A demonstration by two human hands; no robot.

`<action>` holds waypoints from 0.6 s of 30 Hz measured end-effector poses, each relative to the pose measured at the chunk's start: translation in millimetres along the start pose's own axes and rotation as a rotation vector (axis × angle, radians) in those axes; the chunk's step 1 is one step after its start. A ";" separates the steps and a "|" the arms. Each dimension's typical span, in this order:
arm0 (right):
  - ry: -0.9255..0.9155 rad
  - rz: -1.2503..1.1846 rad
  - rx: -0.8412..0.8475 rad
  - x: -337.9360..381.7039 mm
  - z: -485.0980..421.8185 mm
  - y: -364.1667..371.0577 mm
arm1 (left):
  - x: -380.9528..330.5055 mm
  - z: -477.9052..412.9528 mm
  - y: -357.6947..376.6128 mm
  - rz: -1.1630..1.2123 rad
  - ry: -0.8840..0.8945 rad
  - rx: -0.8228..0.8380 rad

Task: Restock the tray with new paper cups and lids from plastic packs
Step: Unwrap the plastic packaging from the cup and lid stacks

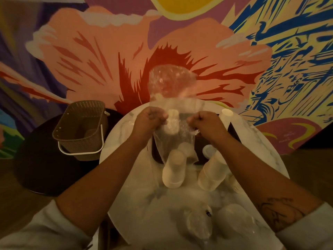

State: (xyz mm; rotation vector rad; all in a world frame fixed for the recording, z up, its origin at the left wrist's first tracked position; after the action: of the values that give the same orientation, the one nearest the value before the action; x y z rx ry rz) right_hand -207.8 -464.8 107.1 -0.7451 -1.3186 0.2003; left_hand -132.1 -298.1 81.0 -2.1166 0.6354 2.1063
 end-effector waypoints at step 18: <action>0.219 0.187 0.114 -9.5 -44.9 200.1 | 124.0 2.9 -153.5 -0.195 -0.387 -0.413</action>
State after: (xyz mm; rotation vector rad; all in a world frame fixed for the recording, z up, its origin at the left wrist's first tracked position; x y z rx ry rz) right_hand -114.5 -335.6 -22.4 -0.7702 -1.0224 0.3315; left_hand -85.8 -185.6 -74.4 -1.7487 -0.0515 2.5910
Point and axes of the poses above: each hand's wrist, its own z-axis away from the middle knuckle, its own y-axis out of the palm, x = y × z, the point moved 6 cm from there along -z, towards the middle knuckle, and after that the axes turned 9 degrees about z, right-handed, at the moved point
